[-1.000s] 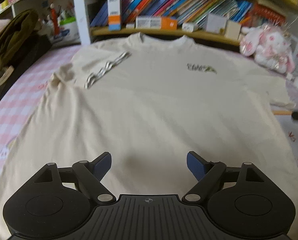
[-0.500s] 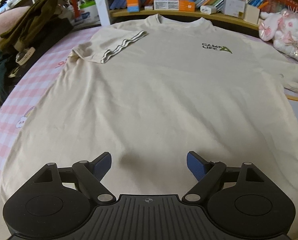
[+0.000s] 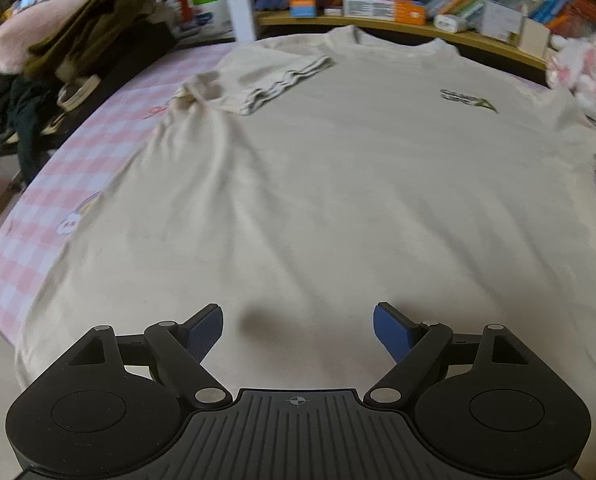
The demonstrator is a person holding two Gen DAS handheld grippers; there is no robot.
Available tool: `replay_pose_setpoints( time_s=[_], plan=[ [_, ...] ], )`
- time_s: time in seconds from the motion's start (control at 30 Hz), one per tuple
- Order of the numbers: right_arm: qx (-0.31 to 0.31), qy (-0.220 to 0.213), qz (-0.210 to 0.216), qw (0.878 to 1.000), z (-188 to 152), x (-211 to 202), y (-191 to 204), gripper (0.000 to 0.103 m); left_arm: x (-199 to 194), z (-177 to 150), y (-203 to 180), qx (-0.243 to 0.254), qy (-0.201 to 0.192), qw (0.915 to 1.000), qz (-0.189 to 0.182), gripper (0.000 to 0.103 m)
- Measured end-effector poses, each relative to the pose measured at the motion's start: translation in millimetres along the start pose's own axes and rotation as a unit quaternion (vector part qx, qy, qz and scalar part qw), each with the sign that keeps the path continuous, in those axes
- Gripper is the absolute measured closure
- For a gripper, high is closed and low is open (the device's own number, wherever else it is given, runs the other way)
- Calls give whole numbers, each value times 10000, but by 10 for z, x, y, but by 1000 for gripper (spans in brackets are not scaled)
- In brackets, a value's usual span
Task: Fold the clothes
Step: 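Grasp the other sleeve with the right gripper and fold it onto the body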
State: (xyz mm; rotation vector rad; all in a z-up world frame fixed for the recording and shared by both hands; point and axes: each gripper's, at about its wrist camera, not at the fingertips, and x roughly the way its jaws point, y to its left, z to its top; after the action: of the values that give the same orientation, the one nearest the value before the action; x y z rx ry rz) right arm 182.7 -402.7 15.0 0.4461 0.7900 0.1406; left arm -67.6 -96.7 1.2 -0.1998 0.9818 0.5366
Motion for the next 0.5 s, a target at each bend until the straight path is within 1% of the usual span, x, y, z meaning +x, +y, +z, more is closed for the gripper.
replay_pose_setpoints(
  time_s=[0.03, 0.07, 0.1, 0.13, 0.17, 0.2, 0.23, 0.27, 0.3, 0.33, 0.37, 0.4, 0.43, 0.47, 0.5],
  plan=[
    [-624, -150, 46, 9979, -21, -14, 231, 95, 5, -3, 45, -54, 5, 10000, 27, 18],
    [-1394, -248, 173, 9898, -70, -14, 524, 95, 12, -4, 90, -107, 9, 9999, 55, 18],
    [-1979, -237, 318, 9794, -133, 13, 775, 95, 18, -5, 133, -158, 13, 9998, 82, 18],
    [-2534, -213, 464, 9660, -196, 43, 1021, 95, 22, -3, 167, -188, 15, 9998, 98, 18],
    [-3140, -99, 678, 9469, -320, 88, 1302, 95, 26, 0, 201, -218, 16, 9997, 114, 18],
    [-3630, 129, 876, 9276, -455, 149, 1534, 95, 29, 2, 234, -246, 17, 9996, 129, 18],
    [-4052, 423, 1032, 9074, -629, 229, 1716, 95, 26, 6, 254, -254, 4, 9996, 135, 18],
    [-4457, 722, 1179, 8844, -807, 310, 1892, 95, 23, 11, 274, -261, -9, 9996, 141, 18],
    [-4747, 1055, 1241, 8650, -962, 398, 2004, 95, 23, 13, 292, -263, -17, 9995, 145, 18],
    [-4883, 1199, 1195, 8561, -1077, 452, 2041, 91, 22, 15, 309, -265, -24, 9995, 150, 18],
    [-5000, 1319, 1136, 8483, -1187, 501, 2070, 85, 22, 17, 327, -269, -30, 9995, 155, 18],
    [-4973, 1298, 1119, 8505, -1227, 495, 2068, 63, 38, 18, 349, -296, -4, 9994, 161, 18],
    [-4785, 1266, 1270, 8596, -1204, 442, 2025, 44, 54, 18, 372, -324, 21, 9993, 167, 18],
    [-4575, 1234, 1441, 8687, -1175, 385, 1977, 42, 70, 19, 394, -350, 46, 9992, 173, 18],
    [-4305, 1282, 1653, 8780, -1108, 361, 1934, 42, 81, 21, 407, -368, 60, 9991, 176, 18]
  ],
)
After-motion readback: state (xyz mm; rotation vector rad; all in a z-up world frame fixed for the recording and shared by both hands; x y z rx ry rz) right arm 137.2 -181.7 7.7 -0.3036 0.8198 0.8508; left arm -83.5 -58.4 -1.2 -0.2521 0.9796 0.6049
